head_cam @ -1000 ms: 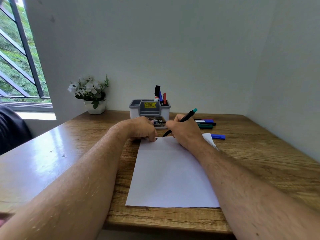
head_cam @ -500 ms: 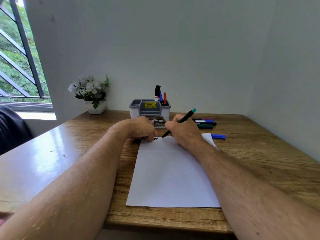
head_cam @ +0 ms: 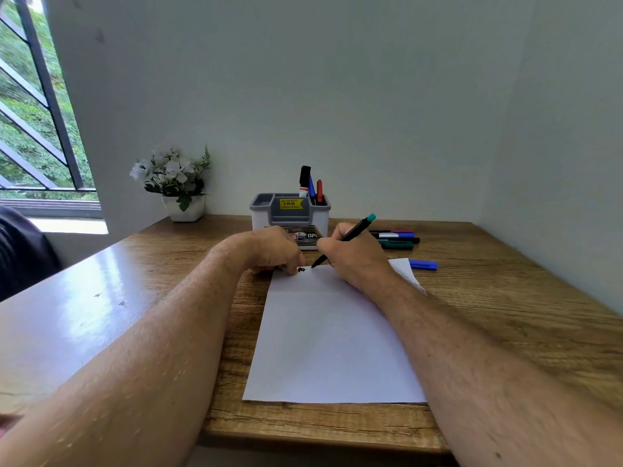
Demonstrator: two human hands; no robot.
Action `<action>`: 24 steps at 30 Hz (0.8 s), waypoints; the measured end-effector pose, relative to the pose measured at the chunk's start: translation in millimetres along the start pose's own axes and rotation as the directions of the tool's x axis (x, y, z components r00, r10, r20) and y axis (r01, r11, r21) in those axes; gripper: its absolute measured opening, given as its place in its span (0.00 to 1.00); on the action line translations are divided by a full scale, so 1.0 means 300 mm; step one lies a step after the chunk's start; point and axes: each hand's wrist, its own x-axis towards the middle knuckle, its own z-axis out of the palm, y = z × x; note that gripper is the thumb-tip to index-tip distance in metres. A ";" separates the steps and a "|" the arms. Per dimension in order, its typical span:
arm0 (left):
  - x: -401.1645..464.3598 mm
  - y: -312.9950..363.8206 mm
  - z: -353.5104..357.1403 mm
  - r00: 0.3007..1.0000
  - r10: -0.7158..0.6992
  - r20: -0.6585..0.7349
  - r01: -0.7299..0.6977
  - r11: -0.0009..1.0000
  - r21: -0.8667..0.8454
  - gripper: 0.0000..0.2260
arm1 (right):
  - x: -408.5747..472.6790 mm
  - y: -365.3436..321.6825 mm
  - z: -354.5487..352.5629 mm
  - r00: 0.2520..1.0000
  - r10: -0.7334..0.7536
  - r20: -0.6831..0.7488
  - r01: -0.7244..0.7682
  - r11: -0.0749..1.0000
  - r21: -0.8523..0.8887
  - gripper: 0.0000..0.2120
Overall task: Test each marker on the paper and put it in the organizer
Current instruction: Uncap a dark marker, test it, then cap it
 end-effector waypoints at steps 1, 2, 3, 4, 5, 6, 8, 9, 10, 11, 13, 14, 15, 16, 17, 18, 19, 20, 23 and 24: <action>-0.001 0.000 0.000 1.000 0.003 -0.001 -0.003 1.000 -0.002 0.09 | -0.001 0.001 0.000 1.000 0.001 0.000 -0.001 1.000 0.001 0.13; -0.003 0.000 0.000 1.000 0.009 -0.004 -0.009 1.000 -0.006 0.09 | -0.001 0.002 0.001 1.000 0.002 -0.004 -0.002 1.000 0.002 0.12; -0.005 0.000 -0.001 1.000 0.013 -0.008 -0.013 1.000 -0.010 0.09 | -0.001 0.003 0.001 1.000 0.003 -0.009 -0.003 1.000 0.001 0.12; -0.006 0.000 -0.001 1.000 0.015 -0.010 -0.016 1.000 -0.012 0.09 | -0.001 0.003 0.002 1.000 0.003 -0.012 -0.003 1.000 -0.003 0.12; -0.007 0.001 -0.001 1.000 0.015 -0.010 -0.015 1.000 -0.011 0.09 | -0.001 0.003 0.002 1.000 0.003 -0.011 -0.003 1.000 -0.006 0.11; -0.007 0.002 -0.001 1.000 0.015 -0.007 -0.015 1.000 -0.011 0.09 | -0.001 0.003 0.003 1.000 0.003 -0.010 -0.003 1.000 -0.008 0.11; -0.005 0.003 0.000 1.000 0.010 0.000 -0.010 1.000 -0.015 0.09 | 0.000 0.003 0.003 1.000 0.005 -0.005 -0.005 1.000 -0.008 0.11; -0.006 0.004 0.000 1.000 0.008 0.004 -0.008 1.000 -0.019 0.09 | 0.001 0.004 0.004 1.000 0.005 -0.003 -0.005 1.000 -0.007 0.11; -0.006 0.003 0.001 1.000 0.007 0.006 -0.007 1.000 -0.022 0.09 | 0.002 0.004 0.005 1.000 0.005 -0.001 -0.005 1.000 -0.007 0.11; -0.006 0.003 0.001 1.000 0.007 0.003 -0.007 1.000 -0.024 0.08 | 0.003 0.004 0.006 1.000 0.005 0.002 -0.005 1.000 -0.004 0.11; -0.012 0.005 0.000 1.000 0.009 -0.006 -0.009 1.000 -0.027 0.08 | 0.005 0.004 0.005 1.000 0.006 0.011 -0.006 1.000 0.004 0.12; -0.016 0.006 0.000 1.000 0.009 -0.008 -0.010 1.000 -0.027 0.09 | 0.004 0.004 0.005 1.000 0.007 0.014 -0.007 1.000 0.006 0.13; -0.018 0.008 0.000 1.000 0.011 -0.007 -0.011 1.000 -0.026 0.09 | 0.004 0.003 0.004 1.000 0.008 0.014 -0.008 1.000 0.007 0.13; -0.019 0.009 0.000 1.000 0.013 -0.006 -0.013 1.000 -0.025 0.10 | 0.004 0.003 0.004 1.000 0.010 0.014 -0.010 1.000 0.008 0.13; -0.020 0.009 0.000 1.000 0.013 -0.005 -0.013 1.000 -0.025 0.10 | 0.004 0.003 0.004 1.000 0.012 0.014 -0.012 1.000 0.010 0.13; -0.019 0.009 0.000 1.000 0.013 -0.005 -0.013 1.000 -0.026 0.10 | 0.004 0.002 0.004 1.000 0.015 0.015 -0.015 1.000 0.011 0.13; -0.019 0.008 0.000 1.000 0.012 -0.005 -0.013 1.000 -0.027 0.09 | 0.004 0.002 0.004 1.000 0.017 0.015 -0.017 1.000 0.012 0.13; -0.017 0.007 -0.001 1.000 0.011 -0.006 -0.011 1.000 -0.028 0.09 | 0.004 0.002 0.003 1.000 0.019 0.016 -0.019 1.000 0.011 0.13; -0.013 0.005 -0.001 1.000 0.007 -0.004 -0.007 0.999 -0.036 0.09 | 0.005 0.001 0.004 1.000 0.023 0.008 -0.023 1.000 -0.004 0.12; -0.011 0.004 -0.001 1.000 0.007 -0.003 -0.007 0.999 -0.038 0.09 | 0.005 0.001 0.004 1.000 0.027 0.001 -0.027 1.000 -0.009 0.12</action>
